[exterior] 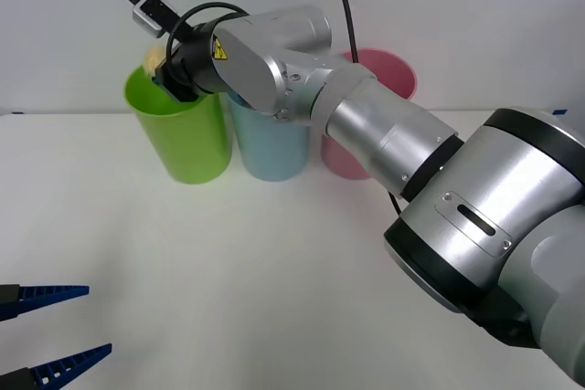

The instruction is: Put cans in the blue bin and PET bottles in the pink bin and trash in the green bin.

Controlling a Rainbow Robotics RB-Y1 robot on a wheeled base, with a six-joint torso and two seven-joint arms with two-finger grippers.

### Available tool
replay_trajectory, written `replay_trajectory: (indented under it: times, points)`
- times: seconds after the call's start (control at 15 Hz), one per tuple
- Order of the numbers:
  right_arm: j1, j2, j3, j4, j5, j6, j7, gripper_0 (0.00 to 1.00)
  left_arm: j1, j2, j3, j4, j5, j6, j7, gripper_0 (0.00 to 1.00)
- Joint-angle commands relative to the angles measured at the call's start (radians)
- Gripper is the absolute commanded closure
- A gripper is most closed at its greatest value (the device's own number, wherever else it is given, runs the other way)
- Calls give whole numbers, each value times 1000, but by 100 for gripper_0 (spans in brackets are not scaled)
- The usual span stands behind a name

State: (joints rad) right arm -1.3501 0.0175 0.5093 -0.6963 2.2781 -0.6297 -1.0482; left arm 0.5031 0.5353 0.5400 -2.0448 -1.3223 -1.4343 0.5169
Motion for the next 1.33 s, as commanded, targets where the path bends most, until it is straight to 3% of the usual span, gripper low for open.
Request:
replay_trajectory:
  times: [0.07, 1.0, 1.13, 1.33]
  points:
    - [3, 0, 0, 0, 5, 27, 17, 0, 0, 0, 0, 0, 0, 0, 0, 0]
    - [3, 0, -14, -14, -12, 28, 27, 0, 0, 0, 0, 0, 0, 0, 0, 0]
    - [5, -1, -18, -75, -26, 22, 27, 0, 0, 0, 0, 0, 0, 0, 0, 0]
    - [80, -96, -61, -269, -58, -48, 23, 0, 0, 0, 0, 0, 0, 0, 0, 0]
